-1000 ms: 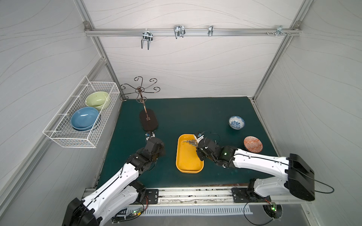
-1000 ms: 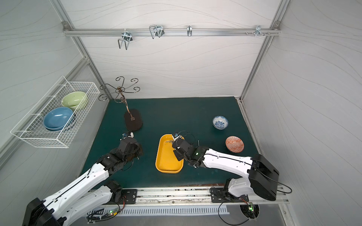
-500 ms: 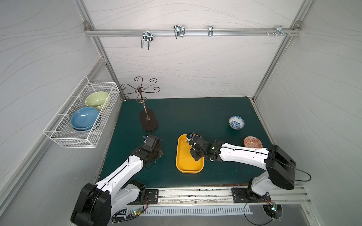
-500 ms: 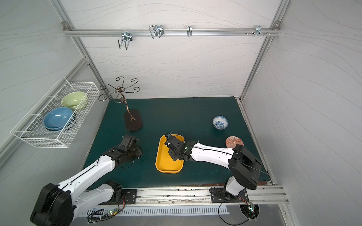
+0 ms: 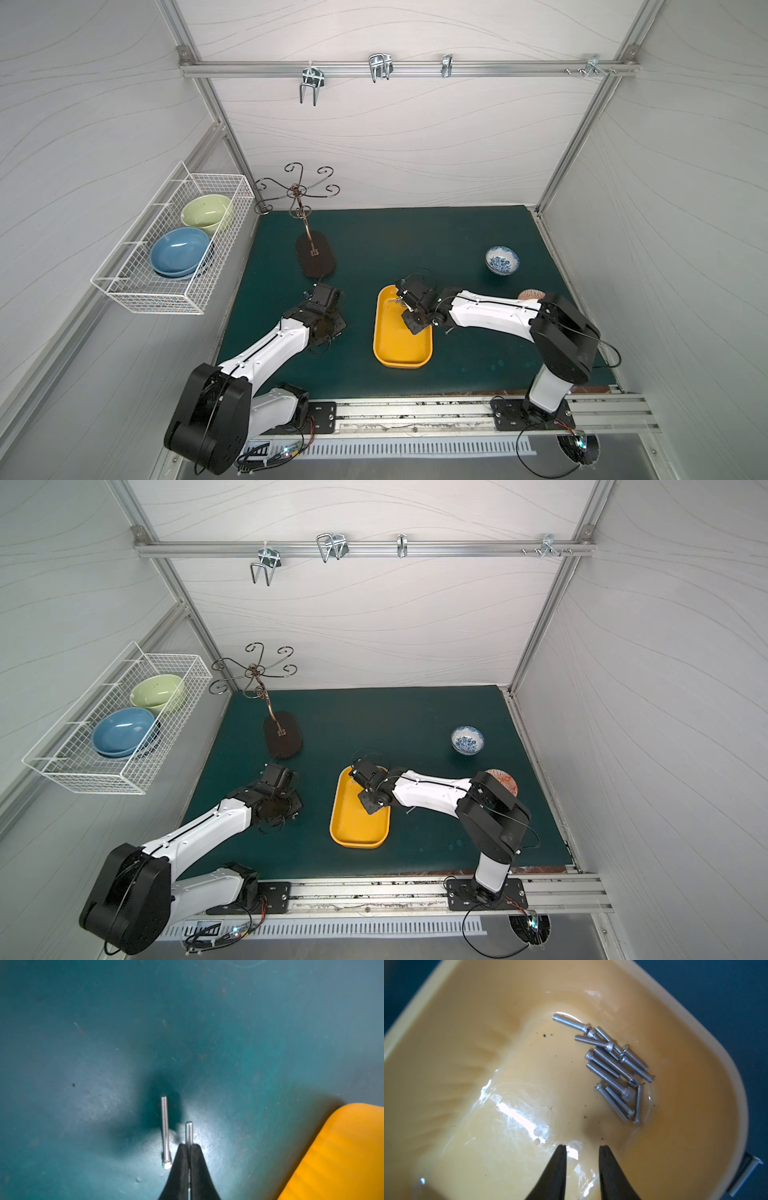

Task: Take out the screws from the storage box
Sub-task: Place the screw at the center of the board.

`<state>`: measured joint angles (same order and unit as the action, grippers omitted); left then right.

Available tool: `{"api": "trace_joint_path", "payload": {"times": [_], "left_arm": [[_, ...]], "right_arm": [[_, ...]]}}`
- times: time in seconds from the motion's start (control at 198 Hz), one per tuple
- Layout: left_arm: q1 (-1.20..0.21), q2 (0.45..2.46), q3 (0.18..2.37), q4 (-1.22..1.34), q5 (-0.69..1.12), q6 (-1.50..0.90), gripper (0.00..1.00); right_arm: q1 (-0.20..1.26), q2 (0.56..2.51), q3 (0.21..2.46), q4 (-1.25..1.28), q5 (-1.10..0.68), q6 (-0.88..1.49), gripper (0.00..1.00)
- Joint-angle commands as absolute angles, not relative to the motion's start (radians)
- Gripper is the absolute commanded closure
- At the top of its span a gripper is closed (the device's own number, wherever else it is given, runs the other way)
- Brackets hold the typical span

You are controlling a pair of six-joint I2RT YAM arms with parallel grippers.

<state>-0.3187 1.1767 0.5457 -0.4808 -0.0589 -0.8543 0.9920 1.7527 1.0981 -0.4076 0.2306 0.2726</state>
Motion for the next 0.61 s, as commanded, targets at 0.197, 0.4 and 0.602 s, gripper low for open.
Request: {"api": "trace_joint_path", "payload": {"times": [0.197, 0.4, 0.602], "left_arm": [[-0.310, 1.183, 0.585, -0.494, -0.055, -0.857, 0.93], [-0.310, 1.139, 0.564, -0.473, -0.049, -0.845, 0.76], [-0.310, 1.088, 0.545, -0.470, -0.059, -0.843, 0.71]], "right_arm": [[0.978, 1.824, 1.166, -0.461, 0.237, 0.270, 0.70], [0.971, 1.872, 1.212, -0.492, 0.269, 0.266, 0.70], [0.967, 1.912, 1.246, -0.513, 0.285, 0.261, 0.69]]}}
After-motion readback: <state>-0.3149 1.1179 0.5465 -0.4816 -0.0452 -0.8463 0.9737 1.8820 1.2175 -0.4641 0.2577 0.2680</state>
